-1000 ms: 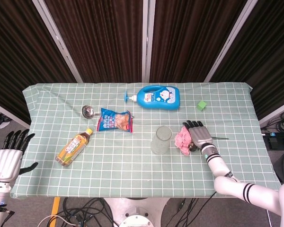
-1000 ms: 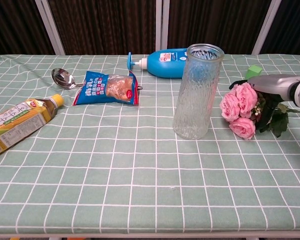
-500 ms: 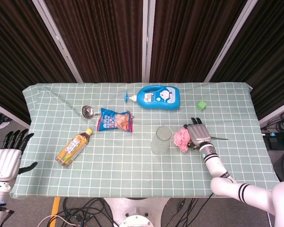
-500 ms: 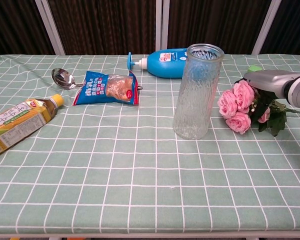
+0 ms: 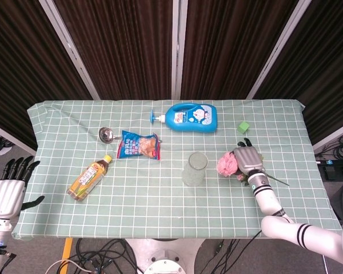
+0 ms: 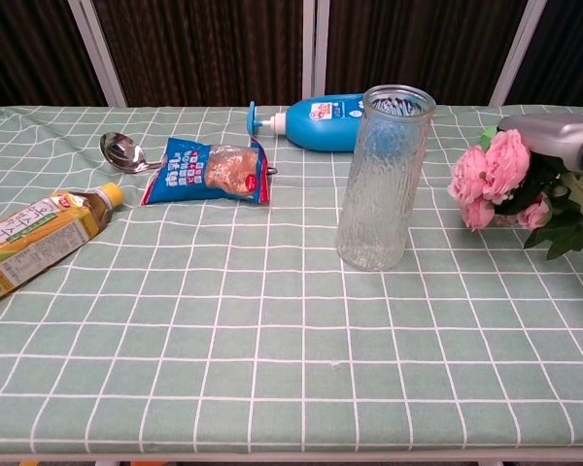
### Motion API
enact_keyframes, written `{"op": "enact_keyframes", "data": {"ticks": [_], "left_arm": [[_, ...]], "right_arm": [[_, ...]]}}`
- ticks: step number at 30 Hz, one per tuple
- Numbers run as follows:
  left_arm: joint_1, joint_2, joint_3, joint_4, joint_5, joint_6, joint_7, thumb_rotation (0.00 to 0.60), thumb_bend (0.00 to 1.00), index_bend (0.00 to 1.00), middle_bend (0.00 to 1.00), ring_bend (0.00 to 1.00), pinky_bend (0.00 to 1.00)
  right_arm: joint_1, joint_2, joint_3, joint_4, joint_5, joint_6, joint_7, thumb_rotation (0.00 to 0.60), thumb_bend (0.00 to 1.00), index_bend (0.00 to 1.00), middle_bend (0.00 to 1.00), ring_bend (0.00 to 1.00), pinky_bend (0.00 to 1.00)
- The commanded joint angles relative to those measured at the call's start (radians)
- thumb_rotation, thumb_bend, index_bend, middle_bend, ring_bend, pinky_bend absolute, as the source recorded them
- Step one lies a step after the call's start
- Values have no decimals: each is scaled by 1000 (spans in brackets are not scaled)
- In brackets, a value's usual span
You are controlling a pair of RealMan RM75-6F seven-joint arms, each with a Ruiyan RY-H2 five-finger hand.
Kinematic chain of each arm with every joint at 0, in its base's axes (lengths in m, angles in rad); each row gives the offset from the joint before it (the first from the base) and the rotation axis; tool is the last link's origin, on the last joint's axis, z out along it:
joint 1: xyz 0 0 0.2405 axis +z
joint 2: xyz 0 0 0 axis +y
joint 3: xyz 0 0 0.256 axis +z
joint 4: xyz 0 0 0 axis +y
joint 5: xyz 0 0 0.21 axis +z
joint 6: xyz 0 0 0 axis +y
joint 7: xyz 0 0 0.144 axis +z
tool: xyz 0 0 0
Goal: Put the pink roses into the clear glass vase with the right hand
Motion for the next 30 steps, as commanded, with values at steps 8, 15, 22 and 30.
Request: {"op": "enact_keyframes", "data": {"ticks": [8,15,22,30], "left_arm": [[-4,2,-2,-8,-5,-12,9,600,25,131,49,19,48],[-10,3,-3,-21,-2,-19,28,600,25,131,49,19,48],[-14,7,-5,-34,-2,-20,53,600,26,130,49,19,48],[-15,10,-7,-34,-9,-24,59,600,26,130,49,19,48]], "right_arm": [[-50,214,130,-264,-95,124,149,600,149,736,595,184,0],[-87,370,261,-470,-240,280,256,600,148,735,591,184,0],[-95,364,351,-557,-354,363,487,600,148,735,589,207,9],[-90,254,358,-559,-474,425,742,600,145,734,590,207,41]]}}
